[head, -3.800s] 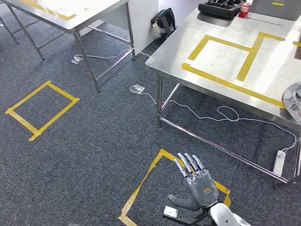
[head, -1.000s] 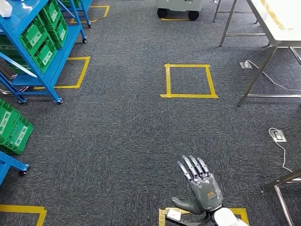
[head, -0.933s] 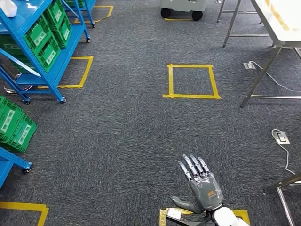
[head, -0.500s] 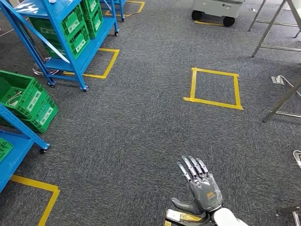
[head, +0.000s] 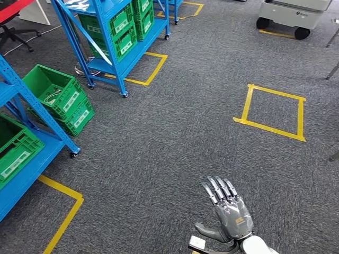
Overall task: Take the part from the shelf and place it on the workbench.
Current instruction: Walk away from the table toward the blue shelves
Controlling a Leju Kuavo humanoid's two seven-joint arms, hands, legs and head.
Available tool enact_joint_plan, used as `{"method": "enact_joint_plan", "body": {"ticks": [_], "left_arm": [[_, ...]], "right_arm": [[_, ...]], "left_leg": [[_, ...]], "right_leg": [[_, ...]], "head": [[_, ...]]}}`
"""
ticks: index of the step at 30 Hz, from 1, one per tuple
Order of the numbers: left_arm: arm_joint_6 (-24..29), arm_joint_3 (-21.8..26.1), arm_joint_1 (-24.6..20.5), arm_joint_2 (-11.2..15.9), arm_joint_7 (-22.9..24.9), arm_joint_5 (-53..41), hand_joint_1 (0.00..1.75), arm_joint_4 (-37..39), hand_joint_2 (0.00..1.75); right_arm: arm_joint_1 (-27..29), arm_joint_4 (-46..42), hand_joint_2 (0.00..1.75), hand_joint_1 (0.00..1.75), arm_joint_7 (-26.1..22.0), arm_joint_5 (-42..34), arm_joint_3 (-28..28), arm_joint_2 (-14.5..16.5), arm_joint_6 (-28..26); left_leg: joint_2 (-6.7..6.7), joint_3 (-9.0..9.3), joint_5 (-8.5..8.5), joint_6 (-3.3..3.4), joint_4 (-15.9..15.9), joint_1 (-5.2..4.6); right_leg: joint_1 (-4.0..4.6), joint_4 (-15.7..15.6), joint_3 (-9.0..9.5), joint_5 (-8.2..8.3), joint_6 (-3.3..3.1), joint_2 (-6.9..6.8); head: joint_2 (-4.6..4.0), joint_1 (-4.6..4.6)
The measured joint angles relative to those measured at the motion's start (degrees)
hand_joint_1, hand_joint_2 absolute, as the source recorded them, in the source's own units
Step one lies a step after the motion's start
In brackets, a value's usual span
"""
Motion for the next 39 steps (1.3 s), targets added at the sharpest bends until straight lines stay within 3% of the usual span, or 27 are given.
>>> {"method": "enact_joint_plan", "body": {"ticks": [1, 3, 5, 6, 8, 9, 11, 12, 14, 16, 18, 20, 21, 22, 23, 25, 27, 29, 31, 33, 35, 36, 37, 39], "left_arm": [[0.0, 0.01, -0.04, -0.02, 0.0, 0.0, 0.0, 0.0, 0.0], [0.0, 0.02, -0.24, -0.14, 0.0, 0.0, 0.0, 0.0, 0.0], [0.0, 0.02, -0.27, -0.21, 0.0, 0.0, 0.0, 0.0, 0.0], [0.0, 0.02, -0.2, -0.22, 0.0, 0.0, 0.0, 0.0, 0.0], [0.0, 0.03, -0.09, -0.18, 0.0, 0.0, 0.0, 0.0, 0.0], [0.0, 0.04, -0.13, -0.17, 0.0, 0.0, 0.0, 0.0, 0.0], [0.0, 0.04, -0.36, -0.18, 0.0, 0.0, 0.0, 0.0, 0.0], [0.0, 0.04, -0.45, -0.18, 0.0, 0.0, 0.0, 0.0, 0.0], [0.0, 0.04, -0.42, -0.2, 0.0, 0.0, 0.0, 0.0, 0.0], [0.0, 0.06, -0.3, -0.14, 0.01, -0.01, 0.0, 0.0, 0.0], [0.0, 0.09, -0.4, -0.08, 0.02, -0.07, 0.0, 0.0, 0.0], [-0.01, 0.1, -0.47, -0.11, 0.02, -0.2, 0.0, 0.0, 0.0], [-0.02, 0.1, -0.42, -0.14, 0.02, -0.25, 0.0, 0.0, 0.0], [-0.02, 0.1, -0.36, -0.16, 0.02, -0.27, 0.0, 0.0, 0.0], [-0.02, 0.11, -0.32, -0.17, 0.02, -0.27, 0.0, 0.0, 0.0], [-0.02, 0.11, -0.37, -0.14, 0.02, -0.31, 0.0, 0.0, 0.0], [-0.02, 0.12, -0.38, -0.09, 0.02, -0.36, 0.0, 0.0, 0.0], [-0.02, 0.13, -0.19, -0.04, 0.02, -0.37, 0.0, 0.0, 0.0], [-0.03, 0.13, -0.08, -0.02, 0.02, -0.39, 0.0, 0.0, 0.0], [-0.05, 0.13, -0.27, -0.1, 0.02, -0.44, 0.0, 0.0, 0.0], [-0.09, 0.13, -0.4, -0.19, 0.02, -0.46, 0.0, 0.0, 0.0], [-0.11, 0.13, -0.35, -0.2, 0.02, -0.46, 0.0, 0.0, 0.0], [-0.13, 0.13, -0.28, -0.19, 0.02, -0.48, 0.0, 0.0, 0.0], [-0.15, 0.13, -0.21, -0.16, 0.02, -0.54, 0.0, 0.0, 0.0]], "right_arm": [[0.03, -0.02, 0.0, 0.0, 0.03, 0.02, 0.0, 0.0, -0.01], [0.22, -0.05, 0.0, 0.0, 0.09, 0.05, 0.0, -0.01, -0.02], [0.34, -0.04, 0.0, 0.0, 0.09, 0.07, 0.02, -0.01, -0.02], [0.34, -0.04, 0.0, 0.0, 0.09, 0.07, 0.03, -0.01, -0.02], [0.29, -0.05, 0.0, 0.0, 0.09, 0.09, 0.05, -0.01, -0.02], [0.28, -0.06, 0.0, 0.0, 0.1, 0.11, 0.06, -0.01, -0.03], [0.3, -0.07, 0.0, 0.0, 0.13, 0.16, 0.08, -0.05, -0.05], [0.31, -0.07, 0.0, 0.0, 0.14, 0.17, 0.08, -0.08, -0.05], [0.27, -0.09, 0.0, 0.0, 0.2, 0.2, 0.1, -0.11, -0.07], [0.14, -0.14, 0.0, 0.0, 0.32, 0.29, 0.11, -0.15, -0.11], [0.2, -0.14, 0.0, 0.0, 0.5, 0.44, 0.13, -0.27, -0.16], [0.47, -0.12, 0.0, 0.0, 0.62, 0.59, 0.19, -0.37, -0.17], [0.55, -0.11, 0.0, 0.0, 0.65, 0.66, 0.24, -0.38, -0.17], [0.57, -0.11, 0.0, 0.0, 0.67, 0.73, 0.29, -0.39, -0.17], [0.57, -0.11, 0.0, 0.0, 0.71, 0.78, 0.32, -0.41, -0.19], [0.53, -0.12, 0.0, 0.0, 0.78, 0.84, 0.37, -0.45, -0.21], [0.51, -0.13, 0.0, 0.0, 0.83, 0.89, 0.42, -0.49, -0.24], [0.47, -0.13, 0.0, 0.0, 0.9, 0.96, 0.46, -0.52, -0.27], [0.36, -0.13, 0.0, 0.0, 0.97, 1.02, 0.46, -0.53, -0.29], [0.4, -0.13, 0.0, 0.0, 1.0, 1.06, 0.45, -0.53, -0.3], [0.49, -0.13, 0.0, 0.0, 1.01, 1.13, 0.46, -0.53, -0.3], [0.5, -0.13, 0.0, 0.0, 1.01, 1.16, 0.47, -0.53, -0.3], [0.46, -0.13, 0.0, 0.0, 1.01, 1.18, 0.47, -0.53, -0.3], [0.33, -0.13, 0.0, 0.0, 1.01, 1.19, 0.47, -0.53, -0.3]], "left_leg": [[1.56, -0.92, -1.28, -0.22, 1.9, -0.08], [4.48, -4.35, -5.18, -0.53, 9.06, -0.17], [5.08, -7.44, -7.51, -0.64, 15.58, -0.13], [5.13, -7.57, -7.08, -0.61, 16.06, -0.14], [5.91, -4.56, -3.7, -0.38, 10.66, -0.21], [7.48, -2.22, -2.04, -0.23, 6.4, -0.38], [9.8, 0.78, -0.45, 0.3, 0.66, -0.71], [10.2, 1.18, -0.45, 0.57, -0.36, -0.88], [8.76, 1.1, -0.33, 1.25, -0.64, -0.86], [7.52, 1.31, -0.12, 1.88, -0.93, -0.56], [6.26, 1.36, 0.02, 2.28, -1.0, -0.34], [4.71, 1.31, 0.06, 2.42, -0.97, -0.35], [3.92, 1.32, 0.06, 2.42, -0.93, -0.35], [3.14, 1.4, 0.06, 2.41, -0.91, -0.34], [2.36, 1.5, 0.04, 2.35, -0.86, -0.29], [0.84, 1.48, 0.0, 1.95, -0.66, -0.24], [-0.37, 1.02, 0.22, 1.24, -0.59, -0.2], [-1.19, 0.62, 0.57, 0.54, -0.76, -0.01], [0.76, -0.19, -0.54, -0.04, 0.67, -0.08], [3.97, -3.06, -4.02, -0.45, 6.56, -0.23], [5.0, -6.68, -7.18, -0.64, 14.02, -0.18], [5.07, -7.49, -7.42, -0.64, 15.8, -0.18], [5.14, -7.14, -6.54, -0.57, 15.29, -0.19], [6.26, -3.41, -3.0, -0.2, 8.75, -0.33]], "right_leg": [[0.01, -0.12, 0.01, 0.08, -0.36, -0.78], [0.23, -0.16, -0.05, 0.03, -0.83, -2.44], [0.41, -0.15, -0.1, -0.05, -0.99, -4.18], [0.44, -0.15, -0.08, -0.1, -1.02, -4.99], [0.48, -0.14, 0.13, -0.22, -0.95, -6.39], [0.61, -0.11, 0.27, -0.36, -0.78, -7.01], [0.95, -0.04, 0.5, -0.67, -0.26, -8.11], [1.1, -0.07, 0.63, -0.77, 0.04, -8.71], [1.06, -0.26, 0.94, -0.96, 0.67, -9.66], [0.88, 1.4, 0.4, -2.34, 1.35, -7.91], [0.72, 7.83, -2.59, -5.58, 1.73, -4.57], [0.7, 15.09, -6.43, -8.05, 1.75, -3.11], [0.71, 16.32, -7.34, -7.82, 1.7, -2.9], [0.68, 15.03, -7.04, -6.36, 1.62, -2.75], [0.59, 11.63, -5.65, -4.11, 1.57, -2.38], [0.16, 3.82, -2.07, -0.8, 1.52, 0.16], [-0.05, 0.46, -0.39, -0.17, 1.19, 1.9], [0.11, 0.25, -0.29, 0.03, 0.46, 0.97], [0.13, 0.04, -0.24, 0.23, -0.32, -0.31], [0.21, -0.09, -0.26, 0.26, -0.87, -1.86], [0.37, -0.09, -0.37, 0.19, -1.09, -3.53], [0.4, -0.09, -0.38, 0.15, -1.13, -4.33], [0.42, -0.09, -0.35, 0.13, -1.14, -5.08], [0.46, -0.09, -0.14, 0.02, -1.03, -6.42]], "head": [[0.0, -0.14], [0.0, -0.39], [0.0, -0.39], [0.0, -0.39], [0.0, -0.4], [0.0, -0.43], [0.0, -0.39], [0.0, -0.34], [0.0, -0.22], [0.0, -0.08], [0.0, 0.15], [0.0, 0.24], [0.0, 0.27], [0.0, 0.26], [0.0, 0.26], [0.0, 0.24], [0.0, 0.19], [0.0, 0.19], [0.0, -0.03], [0.0, -0.3], [0.0, -0.34], [0.0, -0.35], [0.0, -0.36], [0.0, -0.37]]}}
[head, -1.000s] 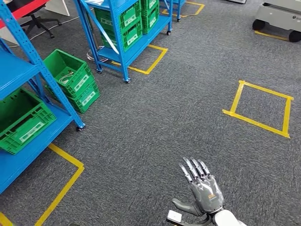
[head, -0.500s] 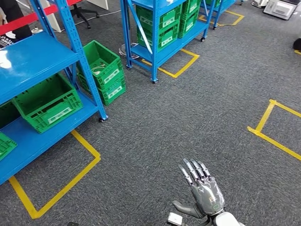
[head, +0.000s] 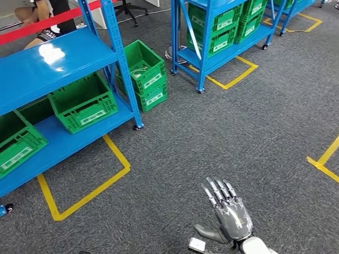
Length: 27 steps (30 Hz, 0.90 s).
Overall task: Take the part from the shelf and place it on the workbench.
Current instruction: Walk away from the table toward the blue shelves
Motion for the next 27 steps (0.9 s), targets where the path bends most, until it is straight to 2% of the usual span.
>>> {"method": "enact_joint_plan", "body": {"ticks": [2, 3, 5, 6, 8, 9, 10, 11, 12, 13, 14, 15, 17, 18, 19, 21, 22, 23, 25, 26, 27], "left_arm": [[-0.01, 0.0, -0.18, 0.01, 0.0, -0.09, 0.0, 0.0, 0.0], [-0.01, 0.0, -0.26, 0.0, -0.01, -0.16, 0.0, 0.0, 0.0], [-0.01, 0.0, -0.18, -0.01, -0.02, -0.28, 0.0, 0.0, 0.0], [0.0, 0.0, -0.04, -0.03, -0.02, -0.34, 0.0, 0.0, 0.0], [0.04, 0.02, 0.03, 0.04, -0.02, -0.4, 0.0, 0.0, 0.0], [0.07, 0.02, -0.04, 0.06, -0.02, -0.43, 0.0, 0.0, 0.0], [0.08, 0.03, -0.13, 0.09, -0.02, -0.44, 0.0, 0.0, 0.0], [0.09, 0.02, -0.18, 0.05, -0.02, -0.44, 0.0, 0.0, 0.0], [0.08, 0.02, -0.16, 0.02, -0.02, -0.45, 0.0, 0.0, 0.0], [0.08, 0.02, -0.1, 0.01, -0.02, -0.45, 0.0, 0.0, 0.0], [0.08, 0.02, -0.06, -0.01, -0.02, -0.46, 0.0, 0.0, 0.0], [0.08, 0.02, -0.05, -0.01, -0.02, -0.47, 0.0, 0.0, 0.0], [0.08, 0.02, -0.17, 0.03, -0.02, -0.49, 0.0, 0.0, 0.0], [0.09, 0.02, -0.2, 0.04, -0.02, -0.5, 0.0, 0.0, 0.0], [0.1, 0.02, -0.15, 0.06, -0.02, -0.5, 0.0, 0.0, 0.0], [0.13, 0.02, 0.09, 0.12, -0.02, -0.51, 0.0, 0.0, 0.0], [0.13, 0.02, 0.17, 0.13, -0.02, -0.51, 0.0, 0.0, 0.0], [0.13, 0.02, 0.14, 0.13, -0.02, -0.51, 0.0, 0.0, 0.0], [0.14, 0.02, -0.07, 0.03, -0.02, -0.53, 0.0, 0.0, 0.0], [0.14, 0.02, -0.14, -0.01, -0.02, -0.54, 0.0, 0.0, 0.0], [0.13, 0.02, -0.13, -0.03, -0.02, -0.55, 0.0, 0.0, 0.0]], "right_arm": [[-0.08, 0.0, 0.0, 0.0, 0.01, 0.01, 0.0, -0.02, 0.01], [-0.13, 0.0, 0.0, 0.0, 0.01, 0.01, 0.0, -0.03, 0.01], [-0.28, -0.01, 0.0, 0.0, 0.02, 0.02, 0.02, -0.05, 0.02], [-0.38, -0.01, 0.0, 0.0, 0.02, 0.03, 0.03, -0.05, 0.02], [-0.42, -0.01, 0.0, 0.0, 0.03, 0.03, 0.03, -0.09, 0.01], [-0.38, -0.01, 0.0, 0.0, 0.04, 0.03, 0.03, -0.13, -0.01], [-0.3, 0.0, 0.0, 0.0, 0.04, 0.03, 0.05, -0.15, -0.01], [-0.23, 0.01, 0.0, 0.0, 0.03, 0.03, 0.08, -0.17, -0.01], [-0.2, 0.02, 0.0, 0.0, 0.03, 0.03, 0.11, -0.17, -0.01], [-0.19, 0.02, 0.0, 0.0, 0.03, 0.03, 0.13, -0.18, -0.01], [-0.2, 0.02, 0.0, 0.0, 0.03, 0.03, 0.14, -0.19, -0.01], [-0.21, 0.02, 0.0, 0.0, 0.03, 0.03, 0.14, -0.2, -0.02], [-0.25, 0.04, 0.0, 0.0, 0.02, 0.03, 0.17, -0.22, -0.02], [-0.26, 0.04, 0.0, 0.0, 0.03, 0.03, 0.19, -0.23, -0.02], [-0.27, 0.05, 0.0, 0.0, 0.03, 0.03, 0.21, -0.24, -0.02], [-0.32, 0.03, 0.0, 0.0, 0.04, 0.04, 0.22, -0.26, -0.02], [-0.34, 0.02, 0.0, 0.0, 0.04, 0.04, 0.22, -0.26, -0.02], [-0.34, 0.01, 0.0, 0.0, 0.05, 0.04, 0.22, -0.26, -0.02], [-0.21, 0.0, 0.0, 0.0, 0.06, 0.04, 0.23, -0.26, -0.01], [-0.15, 0.0, 0.0, 0.0, 0.07, 0.03, 0.23, -0.26, 0.0], [-0.11, 0.0, 0.0, 0.0, 0.07, 0.03, 0.25, -0.26, 0.01]], "left_leg": [[2.17, 3.87, 2.22, 0.5, -7.15, -0.32], [2.8, 4.71, 2.5, 0.74, -8.89, -0.46], [1.99, 4.69, 2.55, 1.22, -9.45, -0.5], [1.44, 4.7, 2.65, 1.47, -9.6, -0.39], [0.33, 4.86, 2.9, 2.03, -9.84, -0.03], [-0.22, 4.87, 2.96, 2.24, -9.88, 0.11], [-0.86, 4.84, 2.98, 2.38, -9.87, 0.16], [-1.52, 4.83, 2.99, 2.46, -9.85, 0.17], [-2.22, 4.85, 2.99, 2.49, -9.83, 0.18], [-2.96, 4.91, 2.99, 2.47, -9.81, 0.21], [-3.72, 5.0, 2.97, 2.41, -9.78, 0.28], [-4.49, 5.09, 2.94, 2.24, -9.72, 0.37], [-5.88, 4.94, 2.87, 1.64, -9.42, 0.38], [-6.5, 4.7, 2.96, 1.23, -9.34, 0.41], [-7.06, 4.43, 3.13, 0.83, -9.33, 0.47], [-7.74, 4.09, 3.32, 0.17, -9.41, 0.68], [-7.0, 3.74, 2.86, -0.08, -8.82, 0.61], [-5.67, 2.88, 1.74, -0.31, -7.12, 0.5], [-2.42, -0.57, -1.9, -0.68, -0.19, 0.34], [-1.61, -2.57, -3.56, -0.78, 3.82, 0.37], [-1.26, -3.93, -4.31, -0.8, 6.6, 0.38]], "right_leg": [[0.32, 0.15, 0.17, -0.28, 0.45, -1.16], [0.48, 0.18, 0.24, -0.39, 0.73, -1.7], [0.58, 0.03, 0.48, -0.51, 1.28, -2.78], [0.51, 0.19, 0.48, -0.72, 1.6, -2.52], [0.29, 3.08, -0.79, -2.63, 2.23, 0.08], [0.17, 6.3, -2.34, -4.31, 2.48, 1.8], [0.11, 10.36, -4.31, -6.17, 2.63, 2.91], [0.08, 14.05, -6.19, -7.49, 2.73, 3.34], [0.07, 16.23, -7.43, -7.83, 2.79, 3.49], [0.02, 16.22, -7.65, -7.02, 2.81, 3.56], [-0.08, 13.87, -6.7, -5.2, 2.82, 3.76], [-0.3, 9.85, -4.87, -2.89, 2.89, 4.52], [-0.79, 2.75, -1.42, -0.37, 2.91, 7.1], [-0.91, 0.99, -0.52, -0.09, 2.75, 8.02], [-0.86, 0.57, -0.26, -0.33, 2.44, 8.27], [-0.73, 0.46, -0.13, -0.13, 1.63, 7.1], [-0.74, 0.35, -0.04, -0.05, 1.19, 6.45], [-0.77, 0.21, 0.04, -0.01, 0.77, 5.69], [-0.61, 0.12, 0.06, -0.08, 0.18, 4.06], [-0.48, 0.12, 0.03, -0.12, 0.06, 3.22], [-0.37, 0.13, 0.04, -0.17, -0.01, 2.39]], "head": [[0.0, -0.01], [0.0, 0.02], [0.0, 0.15], [0.0, 0.2], [0.0, 0.4], [0.0, 0.58], [0.0, 0.7], [0.0, 0.79], [0.0, 0.82], [0.0, 0.84], [0.0, 0.84], [0.0, 0.85], [0.0, 0.83], [0.0, 0.82], [0.0, 0.8], [0.0, 0.79], [0.0, 0.62], [0.0, 0.43], [0.0, 0.04], [0.0, 0.0], [0.0, 0.0]]}}
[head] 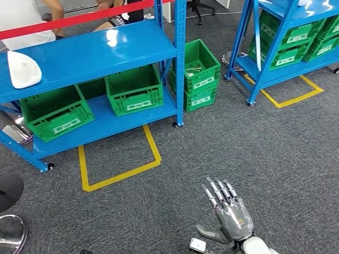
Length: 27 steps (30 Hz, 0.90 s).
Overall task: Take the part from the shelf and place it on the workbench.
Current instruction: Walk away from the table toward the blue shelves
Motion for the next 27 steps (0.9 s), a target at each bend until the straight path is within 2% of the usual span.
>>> {"method": "enact_joint_plan", "body": {"ticks": [1, 2, 3, 5, 6, 7, 9, 10, 11, 12, 13, 14, 15, 16, 17, 18, 20, 21, 22, 23, 24, 25, 27], "left_arm": [[0.0, 0.01, 0.06, 0.0, 0.01, 0.0, 0.0, 0.0, 0.0], [-0.01, 0.01, 0.13, 0.01, 0.01, 0.0, 0.0, 0.0, 0.0], [-0.01, 0.01, 0.16, 0.02, 0.01, 0.0, 0.0, 0.0, 0.0], [0.0, 0.0, 0.05, 0.03, 0.01, -0.02, 0.0, 0.0, 0.0], [0.0, 0.0, -0.05, 0.03, 0.01, -0.02, 0.0, 0.0, 0.0], [0.0, 0.0, -0.09, 0.02, 0.01, -0.03, 0.0, 0.0, 0.0], [0.01, 0.0, 0.01, 0.01, 0.02, -0.03, 0.0, 0.0, 0.0], [0.02, 0.01, 0.1, 0.01, 0.02, -0.03, 0.0, 0.0, 0.0], [0.03, 0.02, 0.12, 0.04, 0.02, -0.03, 0.0, 0.0, 0.0], [0.04, 0.03, 0.06, 0.08, 0.02, -0.03, 0.0, 0.0, 0.0], [0.05, 0.03, -0.02, 0.1, 0.02, -0.03, 0.0, 0.0, 0.0], [0.06, 0.03, -0.08, 0.12, 0.02, -0.04, 0.0, 0.0, 0.0], [0.06, 0.03, -0.09, 0.1, 0.02, -0.04, 0.0, 0.0, 0.0], [0.06, 0.03, -0.03, 0.09, 0.02, -0.04, 0.0, 0.0, 0.0], [0.06, 0.03, 0.03, 0.09, 0.02, -0.03, 0.0, 0.0, 0.0], [0.06, 0.04, 0.07, 0.08, 0.02, -0.03, 0.0, 0.0, 0.0], [0.05, 0.04, 0.03, 0.1, 0.02, -0.03, 0.0, 0.0, 0.0], [0.05, 0.04, -0.02, 0.13, 0.02, -0.03, 0.0, 0.0, 0.0], [0.05, 0.04, -0.02, 0.15, 0.02, -0.03, 0.0, 0.0, 0.0], [0.05, 0.05, 0.04, 0.16, 0.02, -0.03, 0.0, 0.0, 0.0], [0.07, 0.07, 0.14, 0.21, 0.02, -0.03, 0.0, 0.0, 0.0], [0.1, 0.09, 0.24, 0.24, 0.02, -0.03, 0.0, 0.0, 0.0], [0.17, 0.12, 0.18, 0.26, 0.01, 0.04, 0.0, 0.0, 0.0]], "right_arm": [[-0.01, 0.0, 0.0, 0.0, 0.0, 0.0, 0.01, 0.0, 0.01], [-0.04, 0.0, 0.0, 0.0, 0.0, 0.0, 0.01, 0.0, 0.01], [-0.07, 0.0, 0.0, 0.0, 0.0, 0.0, 0.02, 0.0, 0.01], [-0.1, 0.0, 0.0, 0.0, 0.02, 0.0, 0.01, -0.01, 0.0], [-0.09, 0.0, 0.0, 0.0, 0.04, 0.0, 0.0, -0.02, -0.01], [-0.1, 0.0, 0.0, 0.0, 0.07, 0.0, -0.01, -0.03, -0.01], [-0.18, -0.01, 0.0, 0.0, 0.11, -0.01, -0.01, -0.04, -0.01], [-0.25, -0.03, 0.0, 0.0, 0.14, -0.01, -0.01, -0.04, -0.01], [-0.27, -0.07, 0.0, 0.0, 0.16, -0.01, -0.02, -0.04, -0.01], [-0.24, -0.1, 0.0, 0.0, 0.2, -0.01, -0.03, -0.06, -0.01], [-0.17, -0.13, 0.0, 0.0, 0.22, -0.01, -0.02, -0.07, -0.01], [-0.08, -0.14, 0.0, 0.0, 0.24, -0.02, 0.01, -0.09, -0.01], [0.0, -0.13, 0.0, 0.0, 0.26, -0.02, 0.05, -0.1, -0.01], [0.04, -0.13, 0.0, 0.0, 0.26, -0.02, 0.12, -0.1, -0.01], [0.05, -0.13, 0.0, 0.0, 0.26, -0.02, 0.16, -0.1, -0.01], [0.04, -0.13, 0.0, 0.0, 0.28, -0.02, 0.2, -0.1, -0.01], [0.01, -0.13, 0.0, 0.0, 0.3, -0.02, 0.25, -0.11, -0.01], [0.0, -0.12, 0.0, 0.0, 0.32, -0.03, 0.28, -0.11, -0.01], [0.01, -0.11, 0.0, 0.0, 0.33, -0.03, 0.3, -0.11, -0.01], [-0.01, -0.11, 0.0, 0.0, 0.34, -0.03, 0.32, -0.11, -0.01], [-0.04, -0.13, 0.0, 0.0, 0.35, -0.03, 0.32, -0.11, -0.01], [-0.1, -0.14, 0.0, 0.0, 0.35, -0.02, 0.32, -0.11, -0.01], [-0.09, -0.17, 0.0, 0.0, 0.38, -0.05, 0.31, -0.11, -0.07]], "left_leg": [[0.12, -0.31, 0.38, 0.06, 0.71, -0.01], [0.28, 0.54, 1.74, 0.2, -0.85, -0.04], [0.81, 2.45, 3.72, 0.42, -4.36, -0.13], [3.56, 6.69, 6.61, 0.99, -12.13, -0.54], [4.57, 7.93, 7.18, 1.25, -14.52, -0.73], [5.05, 8.37, 7.21, 1.47, -15.55, -0.91], [3.77, 8.29, 7.31, 1.98, -15.94, -0.88], [3.17, 8.35, 7.41, 2.27, -16.11, -0.74], [2.55, 8.42, 7.56, 2.59, -16.27, -0.56], [1.93, 8.49, 7.7, 2.87, -16.39, -0.36], [1.26, 8.44, 7.74, 3.03, -16.38, -0.31], [0.53, 8.39, 7.78, 3.14, -16.37, -0.29], [-0.22, 8.37, 7.8, 3.18, -16.36, -0.29], [-0.96, 8.39, 7.8, 3.17, -16.34, -0.26], [-1.72, 8.46, 7.81, 3.14, -16.32, -0.21], [-2.51, 8.55, 7.81, 3.04, -16.28, -0.13], [-4.05, 8.54, 7.8, 2.54, -16.05, -0.04], [-4.71, 8.36, 7.86, 2.17, -15.97, -0.06], [-5.33, 8.1, 8.0, 1.75, -15.95, -0.03], [-5.89, 7.84, 8.22, 1.31, -16.01, 0.03], [-6.39, 7.64, 8.39, 0.94, -16.14, 0.16], [-6.07, 7.43, 8.27, 0.62, -15.93, 0.18], [-3.46, 5.75, 6.12, 0.13, -12.61, 0.03]], "right_leg": [[0.08, 0.0, 0.04, -0.05, -0.04, -0.78], [0.14, 0.0, 0.13, -0.1, -0.03, -1.5], [0.18, 0.0, 0.28, -0.18, 0.03, -2.2], [0.51, 0.08, 0.54, -0.49, 0.41, -3.34], [0.7, 0.09, 0.67, -0.62, 0.67, -3.84], [0.87, 0.06, 0.78, -0.74, 0.92, -4.36], [0.83, -0.14, 1.07, -0.91, 1.51, -5.13], [0.74, 0.17, 1.03, -1.32, 1.86, -4.41], [0.63, 1.37, 0.59, -2.21, 2.18, -3.1], [0.54, 3.95, -0.57, -3.7, 2.45, -1.4], [0.51, 7.79, -2.29, -5.58, 2.58, 0.06], [0.5, 11.96, -4.33, -7.29, 2.65, 0.76], [0.49, 15.26, -6.1, -8.27, 2.7, 1.05], [0.47, 16.6, -7.02, -8.12, 2.71, 1.12], [0.41, 15.42, -6.74, -6.73, 2.7, 1.2], [0.28, 12.1, -5.38, -4.51, 2.69, 1.56], [-0.26, 3.97, -1.78, -1.01, 2.81, 4.23], [-0.48, 1.39, -0.49, -0.29, 2.76, 5.42], [-0.56, 0.32, 0.07, -0.26, 2.59, 6.23], [-0.45, 0.21, 0.18, -0.3, 2.25, 6.09], [-0.44, 0.22, 0.25, -0.13, 1.84, 5.4], [-0.42, 0.15, 0.23, 0.0, 1.43, 4.78], [-0.48, -0.05, 0.25, 0.16, 0.69, 3.45]], "head": [[0.0, -0.01], [0.0, -0.01], [0.0, -0.01], [0.0, -0.07], [0.0, 0.02], [0.0, 0.07], [0.0, 0.24], [0.0, 0.27], [0.0, 0.36], [0.0, 0.49], [0.0, 0.64], [0.0, 0.73], [0.0, 0.78], [0.0, 0.8], [0.0, 0.79], [0.0, 0.79], [0.0, 0.8], [0.0, 0.79], [0.0, 0.77], [0.0, 0.75], [0.0, 0.74], [0.0, 0.68], [0.0, 0.32]]}}
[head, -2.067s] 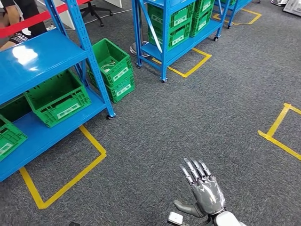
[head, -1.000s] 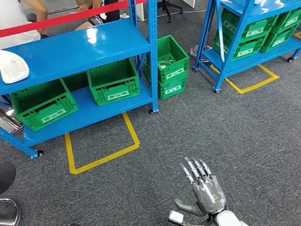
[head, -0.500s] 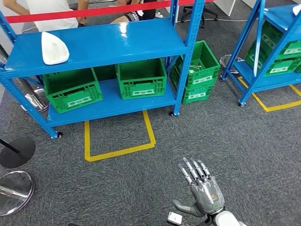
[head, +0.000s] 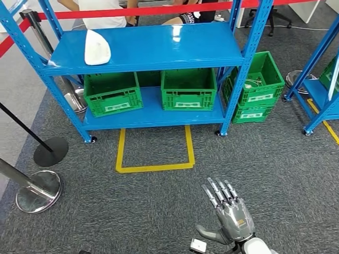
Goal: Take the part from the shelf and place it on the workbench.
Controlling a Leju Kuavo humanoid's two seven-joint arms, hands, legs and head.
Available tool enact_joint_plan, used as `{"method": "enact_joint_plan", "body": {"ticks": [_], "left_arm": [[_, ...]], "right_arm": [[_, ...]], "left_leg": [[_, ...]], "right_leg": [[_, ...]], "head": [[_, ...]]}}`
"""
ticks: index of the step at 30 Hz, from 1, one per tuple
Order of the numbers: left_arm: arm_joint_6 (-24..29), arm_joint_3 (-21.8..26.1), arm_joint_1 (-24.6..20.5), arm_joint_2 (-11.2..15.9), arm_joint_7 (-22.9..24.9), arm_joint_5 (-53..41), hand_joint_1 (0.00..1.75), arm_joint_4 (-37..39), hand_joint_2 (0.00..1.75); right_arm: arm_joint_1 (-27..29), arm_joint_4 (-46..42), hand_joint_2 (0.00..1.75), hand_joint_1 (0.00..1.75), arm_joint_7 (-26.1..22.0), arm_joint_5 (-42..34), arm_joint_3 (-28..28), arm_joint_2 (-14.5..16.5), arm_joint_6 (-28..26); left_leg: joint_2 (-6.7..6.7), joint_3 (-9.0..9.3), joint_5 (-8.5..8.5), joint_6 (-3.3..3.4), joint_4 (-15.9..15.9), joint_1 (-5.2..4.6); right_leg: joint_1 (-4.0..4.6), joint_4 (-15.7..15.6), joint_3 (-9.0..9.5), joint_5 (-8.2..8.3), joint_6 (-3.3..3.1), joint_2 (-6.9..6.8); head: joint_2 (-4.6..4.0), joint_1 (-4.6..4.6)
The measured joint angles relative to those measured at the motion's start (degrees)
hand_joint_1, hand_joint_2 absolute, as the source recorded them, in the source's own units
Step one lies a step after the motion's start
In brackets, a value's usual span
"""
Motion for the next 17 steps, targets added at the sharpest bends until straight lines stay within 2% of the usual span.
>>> {"method": "enact_joint_plan", "body": {"ticks": [1, 2, 3, 4, 5, 6, 8, 9, 11, 13, 14, 15, 16, 17], "left_arm": [[0.01, 0.01, -0.1, -0.06, -0.03, 0.04, 0.0, 0.0, 0.0], [-0.01, 0.02, -0.18, -0.1, -0.05, 0.06, 0.0, 0.0, 0.0], [-0.03, 0.03, -0.2, -0.13, -0.08, 0.05, 0.0, 0.0, 0.0], [0.0, 0.04, -0.15, -0.14, -0.1, 0.03, 0.0, 0.0, 0.0], [0.08, 0.04, -0.08, -0.14, -0.1, 0.0, 0.0, 0.0, 0.0], [0.2, 0.05, -0.03, -0.13, -0.11, -0.02, 0.0, 0.0, 0.0], [0.5, 0.05, -0.05, -0.1, -0.14, -0.15, 0.0, 0.0, 0.0], [0.64, 0.05, -0.11, -0.1, -0.14, -0.26, 0.0, 0.0, 0.0], [0.94, 0.05, -0.19, -0.19, -0.14, -0.49, 0.0, 0.0, 0.0], [1.33, 0.06, -0.14, -0.21, -0.14, -0.58, 0.0, 0.0, 0.87], [1.65, 0.07, -0.11, -0.16, -0.11, -0.66, 0.0, 0.0, 1.31], [2.02, 0.07, -0.1, -0.12, -0.07, -0.77, 0.0, 0.0, 1.75], [2.41, 0.08, -0.1, -0.08, 0.04, -0.91, 0.0, 0.0, 1.75], [2.63, 0.08, -0.11, -0.07, 0.11, -1.0, 0.0, 0.0, 1.75]], "right_arm": [[0.08, 0.01, 0.0, 0.0, 0.02, -0.11, 0.0, 0.0, -0.05], [0.18, 0.01, 0.0, 0.0, 0.04, -0.25, 0.0, 0.0, -0.11], [0.26, 0.02, 0.0, 0.0, 0.07, -0.39, 0.01, 0.0, -0.17], [0.3, 0.02, 0.0, 0.0, 0.06, -0.5, 0.02, 0.0, -0.24], [0.3, 0.02, 0.0, 0.0, 0.06, -0.54, 0.03, 0.0, -0.31], [0.28, 0.02, 0.0, 0.0, 0.06, -0.55, 0.04, 0.0, -0.38], [0.21, 0.02, 0.0, 0.0, 0.07, -0.51, 0.04, 0.0, -0.49], [0.18, 0.02, 0.0, 0.0, 0.11, -0.46, 0.03, 0.0, -0.52], [0.18, 0.02, 0.0, 0.0, 0.2, -0.38, 0.03, 0.0, -0.6], [0.2, 0.02, 0.0, 0.0, 0.29, -0.31, 0.03, 0.0, -0.63], [0.19, 0.02, 0.0, 0.0, 0.4, -0.2, 0.03, 0.0, -0.67], [0.19, 0.02, 0.44, 0.0, 0.54, -0.07, 0.02, 0.0, -0.72], [0.18, 0.02, 0.87, 0.0, 0.68, 0.08, 0.02, 0.0, -0.8], [0.18, 0.02, 1.16, 0.0, 0.77, 0.18, 0.01, 0.0, -0.84]], "left_leg": [[1.79, -1.65, -1.89, -0.2, 3.44, -0.09], [2.91, -3.69, -3.86, -0.36, 7.64, -0.07], [3.44, -5.39, -5.2, -0.46, 11.21, -0.04], [3.63, -6.28, -5.54, -0.46, 13.2, -0.03], [3.67, -6.03, -4.76, -0.38, 12.92, -0.04], [3.68, -4.56, -3.09, -0.22, 10.32, -0.06], [3.9, -0.06, 0.23, 0.3, 2.19, -0.19], [4.04, 1.61, 1.11, 0.51, -0.95, -0.22], [4.25, 2.82, 1.41, 0.42, -3.54, -0.21], [4.23, 2.82, 1.55, 0.32, -3.64, -0.17], [4.23, 2.83, 1.52, 0.47, -3.64, -0.21], [4.23, 2.84, 1.49, 0.64, -3.64, -0.23], [4.23, 2.84, 1.48, 0.78, -3.63, -0.24], [4.23, 2.84, 1.47, 0.84, -3.63, -0.24]], "right_leg": [[0.12, 0.0, -0.05, -0.03, -0.23, -0.61], [0.23, 0.0, -0.12, -0.05, -0.38, -1.2], [0.33, 0.0, -0.19, -0.06, -0.42, -1.79], [0.4, 0.0, -0.22, -0.07, -0.44, -2.25], [0.45, 0.0, -0.21, -0.07, -0.44, -2.6], [0.48, 0.0, -0.15, -0.07, -0.43, -2.87], [0.66, 0.06, -0.05, -0.15, -0.29, -3.2], [0.81, 0.1, -0.08, -0.21, -0.13, -3.28], [1.18, 0.18, -0.39, -0.3, -0.32, -3.32], [1.26, -0.08, -0.55, -0.2, -0.67, -3.34], [1.25, -0.31, -0.49, -0.11, -0.55, -3.35], [1.24, -0.54, -0.4, -0.01, -0.35, -3.35], [1.23, -0.72, -0.31, 0.08, -0.15, -3.35], [1.23, -0.81, -0.27, 0.13, -0.03, -3.35]], "head": [[0.0, -0.19], [0.0, -0.32], [0.0, -0.32], [0.0, -0.33], [0.0, -0.34], [0.0, -0.33], [0.0, -0.35], [0.0, -0.29], [0.0, -0.19], [0.0, -0.15], [0.0, -0.15], [0.0, -0.16], [0.0, -0.15], [0.0, -0.15]]}}
